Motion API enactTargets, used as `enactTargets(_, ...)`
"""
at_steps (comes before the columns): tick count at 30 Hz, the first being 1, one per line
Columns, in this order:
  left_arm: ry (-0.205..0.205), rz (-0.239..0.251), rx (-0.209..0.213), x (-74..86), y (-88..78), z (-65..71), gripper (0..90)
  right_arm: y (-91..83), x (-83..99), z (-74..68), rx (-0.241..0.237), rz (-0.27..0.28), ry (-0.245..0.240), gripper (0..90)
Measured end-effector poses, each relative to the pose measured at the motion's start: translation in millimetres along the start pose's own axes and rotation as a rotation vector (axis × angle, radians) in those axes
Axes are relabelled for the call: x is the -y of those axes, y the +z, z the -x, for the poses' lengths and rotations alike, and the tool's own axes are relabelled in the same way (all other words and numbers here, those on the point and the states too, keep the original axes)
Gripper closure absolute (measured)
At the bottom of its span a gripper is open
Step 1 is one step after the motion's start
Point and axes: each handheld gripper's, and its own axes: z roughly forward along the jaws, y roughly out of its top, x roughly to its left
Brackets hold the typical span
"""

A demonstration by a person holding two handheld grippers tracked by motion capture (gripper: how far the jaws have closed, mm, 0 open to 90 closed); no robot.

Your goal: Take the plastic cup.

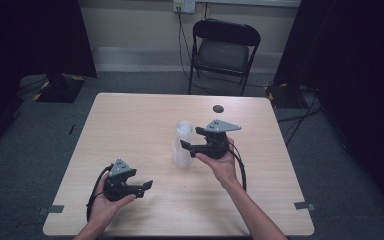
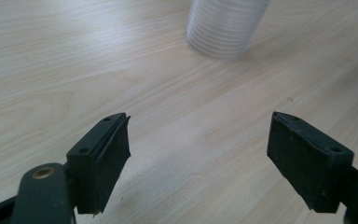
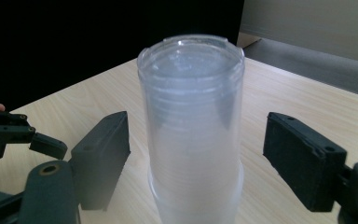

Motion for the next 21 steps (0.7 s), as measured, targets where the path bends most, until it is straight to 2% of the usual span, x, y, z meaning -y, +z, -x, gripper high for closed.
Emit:
enactTargets(5, 0.002, -0.001, 0.000, 0.2, -0.2, -0.1, 20.8, 10.2, -4.0, 0.5, -0.014, 0.009, -0.002, 22.5)
enactTargets(8, 0.002, 0.000, 0.003, 0.1, -0.1, 0.2, 20.9, 18.1, -3.3, -0.3, -0.015, -0.006, -0.008, 21.5)
enactTargets(14, 0.009, -0.002, 0.001, -0.1, -0.9, -0.4, 20.9, 30.0, 1.1, 0.7, -0.011, -0.024, -0.001, 19.9)
enactTargets(16, 0.005, -0.002, 0.003, 0.0, 0.0, 0.1, 21.0, 33.2, 2.7, 2.4, 0.010, -0.030, -0.006, 19.6)
enactTargets(21, 0.010, -0.002, 0.007, -0.1, 0.0, 0.9, 21.0, 39.7, 6.4, 4.2, 0.005, -0.037, 0.007, 19.5)
